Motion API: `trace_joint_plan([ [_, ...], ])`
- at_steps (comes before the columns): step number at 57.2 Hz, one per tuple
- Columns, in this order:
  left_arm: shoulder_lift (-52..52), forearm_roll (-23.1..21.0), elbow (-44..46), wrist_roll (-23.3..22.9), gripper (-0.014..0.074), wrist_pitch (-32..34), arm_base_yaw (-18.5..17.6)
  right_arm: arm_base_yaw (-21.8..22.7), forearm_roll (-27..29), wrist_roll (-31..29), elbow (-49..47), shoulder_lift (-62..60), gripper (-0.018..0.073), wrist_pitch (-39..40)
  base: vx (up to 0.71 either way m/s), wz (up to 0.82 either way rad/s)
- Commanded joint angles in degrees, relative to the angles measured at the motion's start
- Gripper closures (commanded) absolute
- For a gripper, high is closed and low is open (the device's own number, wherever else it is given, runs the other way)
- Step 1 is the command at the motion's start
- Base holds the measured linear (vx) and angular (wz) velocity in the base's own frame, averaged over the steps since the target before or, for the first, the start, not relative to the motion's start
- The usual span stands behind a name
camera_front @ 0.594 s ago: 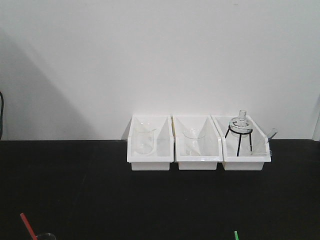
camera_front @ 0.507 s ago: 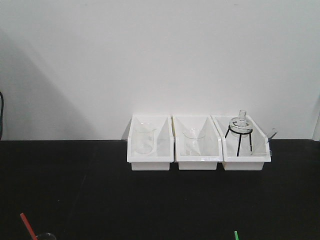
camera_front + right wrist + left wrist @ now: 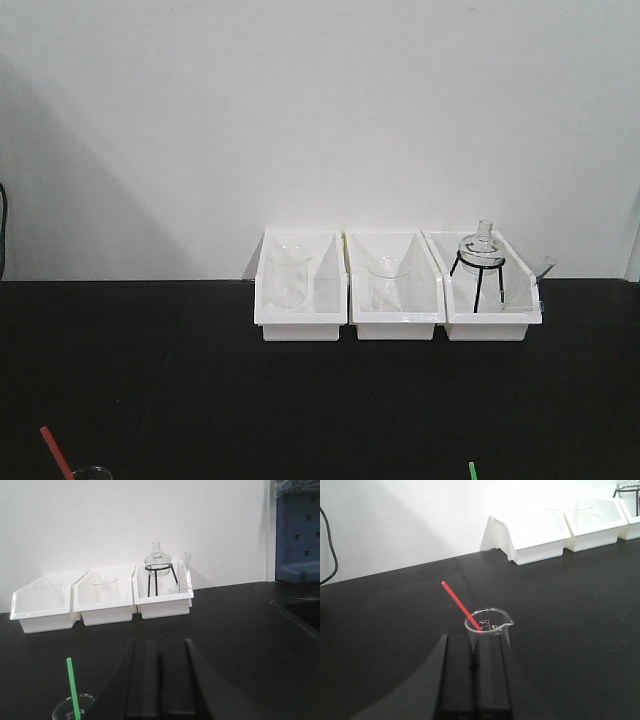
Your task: Sort red and green spoons into left cabinet
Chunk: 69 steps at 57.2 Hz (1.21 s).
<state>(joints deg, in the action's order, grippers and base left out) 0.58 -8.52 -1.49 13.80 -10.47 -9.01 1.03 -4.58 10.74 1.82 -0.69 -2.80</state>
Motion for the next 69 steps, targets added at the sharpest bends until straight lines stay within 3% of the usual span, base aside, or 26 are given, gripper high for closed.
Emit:
trace_joint_plan([
  [1,1.0,-0.3,-1.0,-0.3,0.0603,4.6,-0.1,0.3,-0.1,-0.1,0.3,-0.3,0.0564,4.7,0.0,0.0],
  [11,1.0,-0.1,-1.0,0.0,0.0603,4.8,-0.1,0.3,-0.1,-0.1,0.3,-0.3,0.0564,4.7,0.0,0.0],
  [25,1.0,5.8,-1.0,3.0,0.0603,7.8,-0.1,0.3,-0.1,-0.1,0.3,-0.3,0.0564,5.2,0.0,0.0],
  [51,1.0,5.7,-1.0,2.9,0.0603,8.1,-0.1,0.3,-0.1,-0.1,0.3,-0.3,0.0564,5.2,0.0,0.0],
  [55,1.0,4.3,-1.0,1.8,0.0603,8.1,-0.1,0.3,-0.1,-0.1,0.3,-0.3,0.0564,5.2,0.0,0.0],
  [64,1.0,-4.8,-1.0,-5.7,0.0603,8.1,-0.1,0.3,-0.1,-0.1,0.3,-0.3,0.0564,5.1,0.0,0.0],
  [69,1.0,-5.8,-1.0,-6.6,0.0603,8.0,-0.1,0.3,-0.1,-0.1,0.3,-0.3,0.0564,5.1,0.0,0.0],
])
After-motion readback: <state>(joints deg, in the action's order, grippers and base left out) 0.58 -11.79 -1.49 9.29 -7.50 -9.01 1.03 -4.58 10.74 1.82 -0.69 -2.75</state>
